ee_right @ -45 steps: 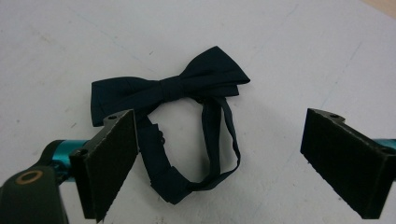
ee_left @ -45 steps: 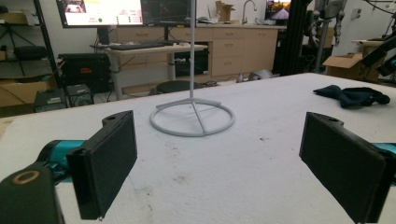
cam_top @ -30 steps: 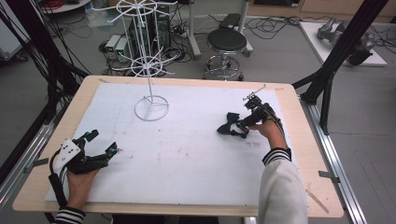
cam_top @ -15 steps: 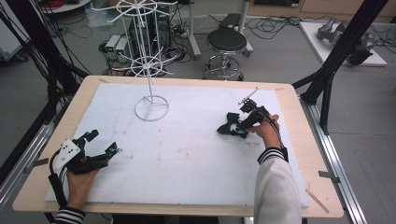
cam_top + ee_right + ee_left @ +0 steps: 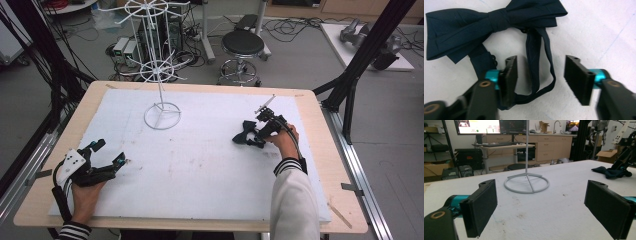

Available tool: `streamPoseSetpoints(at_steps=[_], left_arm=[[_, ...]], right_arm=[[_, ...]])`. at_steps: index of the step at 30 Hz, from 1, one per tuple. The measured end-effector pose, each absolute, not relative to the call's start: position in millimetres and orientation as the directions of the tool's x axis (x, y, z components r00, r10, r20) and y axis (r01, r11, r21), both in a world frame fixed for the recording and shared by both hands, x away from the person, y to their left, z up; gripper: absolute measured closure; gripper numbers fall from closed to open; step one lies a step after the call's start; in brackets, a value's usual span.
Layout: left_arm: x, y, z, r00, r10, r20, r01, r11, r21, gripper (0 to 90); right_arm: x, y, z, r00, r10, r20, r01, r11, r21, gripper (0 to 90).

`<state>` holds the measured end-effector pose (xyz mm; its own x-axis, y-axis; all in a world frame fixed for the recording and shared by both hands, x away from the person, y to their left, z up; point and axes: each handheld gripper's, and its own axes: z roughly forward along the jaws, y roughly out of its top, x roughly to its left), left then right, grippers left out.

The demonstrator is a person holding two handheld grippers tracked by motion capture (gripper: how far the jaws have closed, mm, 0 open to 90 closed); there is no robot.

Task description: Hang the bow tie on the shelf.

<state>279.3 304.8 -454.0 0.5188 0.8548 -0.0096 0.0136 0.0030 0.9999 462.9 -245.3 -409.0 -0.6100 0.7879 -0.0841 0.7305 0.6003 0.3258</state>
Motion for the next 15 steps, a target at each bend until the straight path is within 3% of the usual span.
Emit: streamPoseSetpoints(at_steps=[5, 7, 8, 10, 12, 15], left_arm=[[279.5, 304.7, -454.0, 0.519, 0.854, -0.013, 0.015, 0.006, 1.000, 11.6], [279.4, 304.8, -454.0, 0.520, 0.854, -0.011, 0.015, 0.003, 1.000, 11.6], [279.3, 304.9, -454.0, 0.520, 0.854, -0.010, 0.015, 0.003, 1.000, 11.6], [279.4, 304.8, -454.0, 0.519, 0.855, -0.013, 0.014, 0.007, 1.000, 11.6], [279.4, 304.7, -454.0, 0.519, 0.854, -0.014, 0.015, 0.007, 1.000, 11.5], [279.4, 304.8, -454.0, 0.519, 0.855, -0.014, 0.014, 0.007, 1.000, 11.6]], right_arm=[[464.0, -246.4, -411.3, -0.609, 0.788, -0.088, 0.737, 0.603, 0.305, 58.3], [464.1, -245.7, -410.5, -0.610, 0.788, -0.083, 0.737, 0.602, 0.306, 65.3], [464.0, -244.5, -409.8, -0.609, 0.787, -0.098, 0.737, 0.607, 0.299, 72.9], [464.4, -244.4, -410.0, -0.612, 0.785, -0.101, 0.735, 0.611, 0.295, 75.3], [465.0, -243.4, -410.5, -0.608, 0.788, -0.092, 0.741, 0.606, 0.289, 85.4], [465.0, -241.3, -410.0, -0.617, 0.778, -0.123, 0.730, 0.623, 0.281, 87.8]])
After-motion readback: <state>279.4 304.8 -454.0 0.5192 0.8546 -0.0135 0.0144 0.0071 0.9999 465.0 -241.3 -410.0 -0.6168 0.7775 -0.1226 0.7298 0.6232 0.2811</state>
